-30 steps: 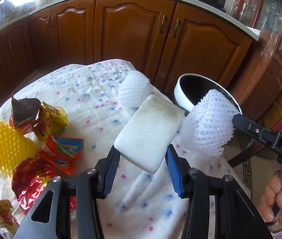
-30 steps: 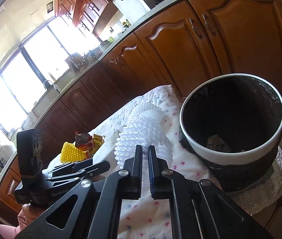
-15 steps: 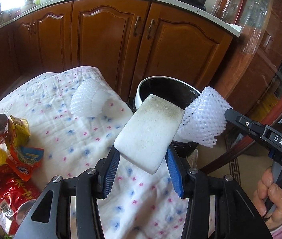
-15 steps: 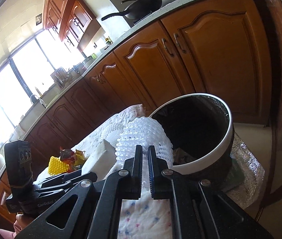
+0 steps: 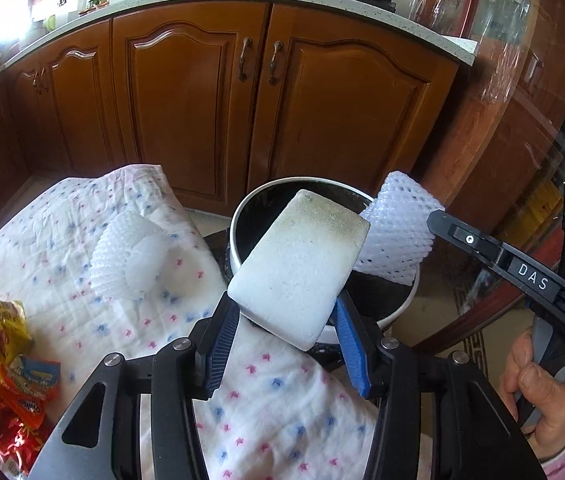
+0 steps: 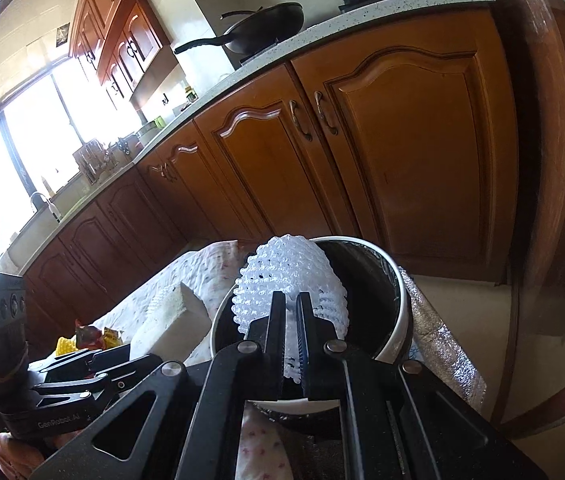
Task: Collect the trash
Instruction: 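Move both held items over the bin and release them inside, then move both tools back toward the remaining trash on the table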
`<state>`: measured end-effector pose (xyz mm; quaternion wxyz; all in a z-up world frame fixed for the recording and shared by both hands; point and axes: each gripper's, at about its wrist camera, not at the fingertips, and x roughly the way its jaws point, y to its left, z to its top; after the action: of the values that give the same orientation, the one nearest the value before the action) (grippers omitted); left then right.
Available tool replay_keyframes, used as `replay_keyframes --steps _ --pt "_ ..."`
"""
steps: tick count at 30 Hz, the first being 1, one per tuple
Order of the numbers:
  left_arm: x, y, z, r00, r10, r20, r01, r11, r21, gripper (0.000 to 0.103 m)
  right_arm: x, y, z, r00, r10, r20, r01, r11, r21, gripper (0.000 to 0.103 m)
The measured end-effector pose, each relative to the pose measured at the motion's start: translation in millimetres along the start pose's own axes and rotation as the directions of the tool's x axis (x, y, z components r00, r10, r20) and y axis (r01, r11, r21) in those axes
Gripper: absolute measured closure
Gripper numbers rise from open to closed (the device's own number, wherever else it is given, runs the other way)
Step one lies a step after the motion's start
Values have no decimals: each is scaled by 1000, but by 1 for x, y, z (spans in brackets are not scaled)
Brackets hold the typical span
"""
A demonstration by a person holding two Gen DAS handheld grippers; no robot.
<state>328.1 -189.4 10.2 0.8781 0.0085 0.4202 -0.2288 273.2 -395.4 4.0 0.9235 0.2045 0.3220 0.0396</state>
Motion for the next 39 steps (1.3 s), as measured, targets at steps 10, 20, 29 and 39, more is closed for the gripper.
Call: replay_keyframes --steps 10,20,29,39 --pt "55 -9 18 997 31 -66 -31 999 15 55 36 -19 6 996 -44 -84 43 999 -9 97" --pt "79 -14 23 993 53 -101 -52 998 21 45 59 -27 9 989 -43 -142 43 999 2 73" --pt "58 -2 4 998 21 -67 -24 999 -43 39 37 -27 3 997 5 -80 -1 999 52 37" --pt "13 21 -49 999 49 -3 -49 991 -120 36 3 -4 -28 998 59 -14 -58 994 94 15"
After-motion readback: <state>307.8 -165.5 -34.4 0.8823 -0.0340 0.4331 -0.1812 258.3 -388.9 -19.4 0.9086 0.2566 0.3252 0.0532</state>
